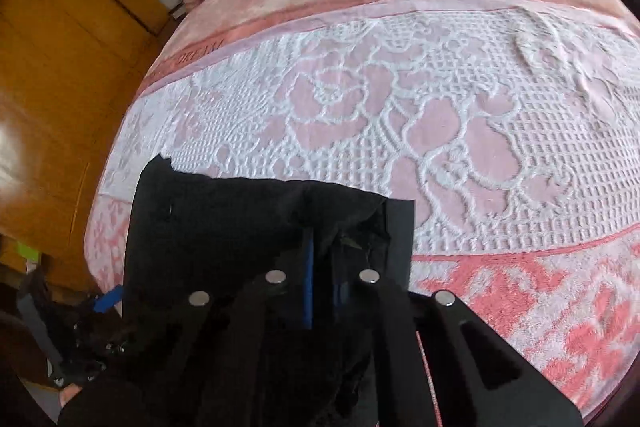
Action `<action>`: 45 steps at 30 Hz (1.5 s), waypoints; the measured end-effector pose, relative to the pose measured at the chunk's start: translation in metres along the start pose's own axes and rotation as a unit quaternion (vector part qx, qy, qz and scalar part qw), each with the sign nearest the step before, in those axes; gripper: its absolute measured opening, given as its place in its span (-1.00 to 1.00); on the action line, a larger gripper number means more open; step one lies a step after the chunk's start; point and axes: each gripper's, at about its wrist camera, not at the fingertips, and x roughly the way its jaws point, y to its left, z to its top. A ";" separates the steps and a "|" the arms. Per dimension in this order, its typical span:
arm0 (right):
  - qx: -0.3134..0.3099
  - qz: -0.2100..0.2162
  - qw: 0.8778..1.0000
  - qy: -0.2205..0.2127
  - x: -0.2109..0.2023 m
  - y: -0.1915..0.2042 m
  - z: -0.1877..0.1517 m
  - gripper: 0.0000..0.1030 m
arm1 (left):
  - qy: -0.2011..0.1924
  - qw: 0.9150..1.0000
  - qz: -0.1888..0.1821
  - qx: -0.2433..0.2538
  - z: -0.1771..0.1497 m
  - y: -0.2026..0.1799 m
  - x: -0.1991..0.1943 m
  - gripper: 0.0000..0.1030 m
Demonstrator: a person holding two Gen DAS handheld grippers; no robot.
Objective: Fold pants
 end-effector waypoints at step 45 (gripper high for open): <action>0.015 0.040 0.999 0.019 -0.035 0.011 -0.122 -0.62 | -0.018 1.000 0.001 0.015 -0.018 -0.016 -0.022 0.92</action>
